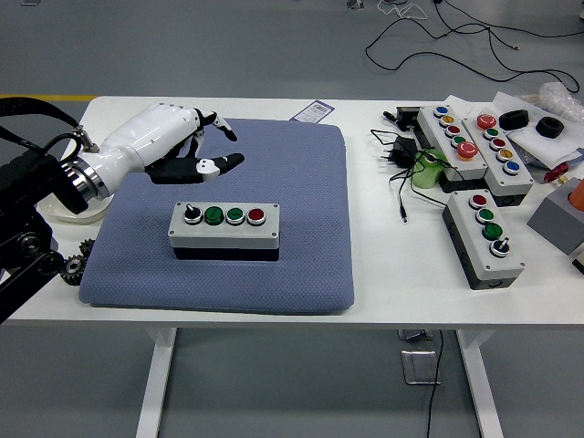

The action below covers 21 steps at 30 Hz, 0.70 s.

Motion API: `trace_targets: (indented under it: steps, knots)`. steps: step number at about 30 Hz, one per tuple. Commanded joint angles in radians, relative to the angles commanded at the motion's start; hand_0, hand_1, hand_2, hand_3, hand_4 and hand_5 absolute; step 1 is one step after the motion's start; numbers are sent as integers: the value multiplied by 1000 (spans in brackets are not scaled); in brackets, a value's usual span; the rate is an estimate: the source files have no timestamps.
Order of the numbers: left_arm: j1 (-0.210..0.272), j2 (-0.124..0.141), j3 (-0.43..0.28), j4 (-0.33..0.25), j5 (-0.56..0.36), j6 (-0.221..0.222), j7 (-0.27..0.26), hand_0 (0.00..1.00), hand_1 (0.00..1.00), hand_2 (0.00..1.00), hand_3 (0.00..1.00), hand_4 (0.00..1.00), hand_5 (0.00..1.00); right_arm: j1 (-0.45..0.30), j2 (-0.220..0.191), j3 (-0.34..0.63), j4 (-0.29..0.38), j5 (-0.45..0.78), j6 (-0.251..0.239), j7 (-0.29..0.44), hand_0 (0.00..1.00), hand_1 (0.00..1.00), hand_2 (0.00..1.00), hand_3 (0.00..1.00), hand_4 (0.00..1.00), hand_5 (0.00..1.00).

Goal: Pick up the button,place it on the desk,press the button,press the button

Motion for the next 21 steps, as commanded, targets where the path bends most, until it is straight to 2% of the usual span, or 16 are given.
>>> trace_targets:
  steps: [7,21]
  knots:
    - [3,-11,61,28,-2,-24,44,2,2,60,666,697,998,0,1,2,0,0,0,-1,678,652,700,644,334,186]
    - [-11,-45,159,105,1,-2,68,2,2,62,673,690,998,-3,3,3,0,-1,3,-2,678,652,700,644,334,186]
